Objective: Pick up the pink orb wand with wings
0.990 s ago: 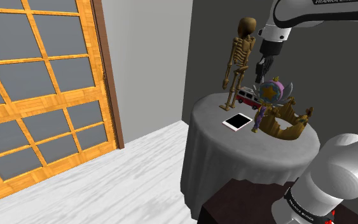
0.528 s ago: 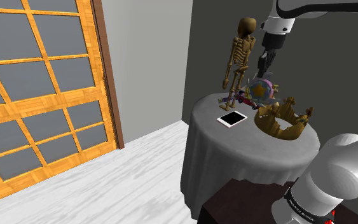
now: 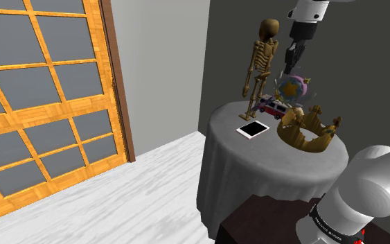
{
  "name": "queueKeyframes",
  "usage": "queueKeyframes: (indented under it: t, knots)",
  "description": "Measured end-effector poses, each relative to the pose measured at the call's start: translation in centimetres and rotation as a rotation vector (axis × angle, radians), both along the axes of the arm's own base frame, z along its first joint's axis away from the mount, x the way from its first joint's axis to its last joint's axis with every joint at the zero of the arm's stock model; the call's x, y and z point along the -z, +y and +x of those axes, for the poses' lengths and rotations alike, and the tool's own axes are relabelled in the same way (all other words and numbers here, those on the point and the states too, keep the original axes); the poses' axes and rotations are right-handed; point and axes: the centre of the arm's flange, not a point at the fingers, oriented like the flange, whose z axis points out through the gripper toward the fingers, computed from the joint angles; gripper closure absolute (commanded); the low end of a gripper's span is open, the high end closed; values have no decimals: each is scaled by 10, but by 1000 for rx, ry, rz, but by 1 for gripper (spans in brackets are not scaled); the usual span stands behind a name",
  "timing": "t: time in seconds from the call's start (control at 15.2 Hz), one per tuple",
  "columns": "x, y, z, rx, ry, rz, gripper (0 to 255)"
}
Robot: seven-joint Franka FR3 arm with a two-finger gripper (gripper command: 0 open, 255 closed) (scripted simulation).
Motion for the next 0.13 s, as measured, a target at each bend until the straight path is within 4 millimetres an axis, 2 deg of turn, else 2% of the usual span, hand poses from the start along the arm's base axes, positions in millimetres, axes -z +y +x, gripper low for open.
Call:
queueKeyframes:
  t: [0.13]
  knots:
    - [-8,0,0,0,0,0,255]
